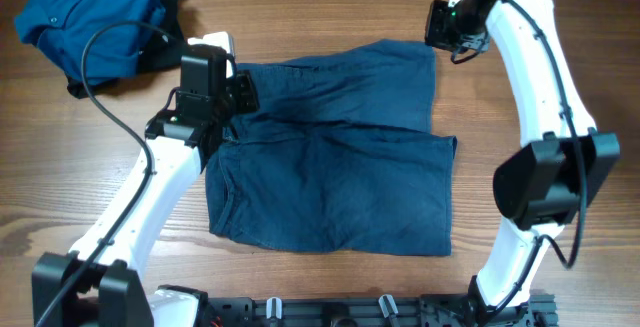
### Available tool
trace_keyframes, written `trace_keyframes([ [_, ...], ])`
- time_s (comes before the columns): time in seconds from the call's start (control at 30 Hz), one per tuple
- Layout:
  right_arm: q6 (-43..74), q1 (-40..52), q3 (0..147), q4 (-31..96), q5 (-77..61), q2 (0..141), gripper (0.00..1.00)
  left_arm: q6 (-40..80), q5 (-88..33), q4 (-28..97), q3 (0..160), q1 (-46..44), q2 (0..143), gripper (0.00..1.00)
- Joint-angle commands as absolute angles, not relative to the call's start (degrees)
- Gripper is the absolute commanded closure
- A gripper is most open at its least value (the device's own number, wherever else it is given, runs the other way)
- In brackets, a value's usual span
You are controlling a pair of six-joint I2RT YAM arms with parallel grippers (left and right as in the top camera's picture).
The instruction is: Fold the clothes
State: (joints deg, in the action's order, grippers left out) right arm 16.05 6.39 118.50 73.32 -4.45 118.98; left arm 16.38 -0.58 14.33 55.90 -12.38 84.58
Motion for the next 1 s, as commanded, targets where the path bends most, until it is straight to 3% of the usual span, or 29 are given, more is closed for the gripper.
trace_keyframes([
  [0.0,10.44,7.49,115.63,77.03,-12.69,121.21,0.87,15.44,-4.82,10.20,56.29,-12.62,88.92,0.86],
  [0.1,10.68,9.23,108.68,74.87,-14.28,121.32,0.86,15.44,-5.69,6.33,56.55,-12.45,95.11,0.71],
  [0.2,12.29,10.70,102.65,71.40,-14.26,121.32,0.86,15.42,-6.26,6.20,58.17,-12.21,98.91,0.70],
  [0.53,20.01,12.43,84.14,52.12,-15.18,121.32,0.94,15.40,-6.59,4.62,62.28,-12.16,105.86,0.72],
  [0.97,21.06,12.43,79.59,44.77,-15.42,121.34,0.92,15.42,-6.61,-5.15,62.30,-10.52,114.24,0.78],
])
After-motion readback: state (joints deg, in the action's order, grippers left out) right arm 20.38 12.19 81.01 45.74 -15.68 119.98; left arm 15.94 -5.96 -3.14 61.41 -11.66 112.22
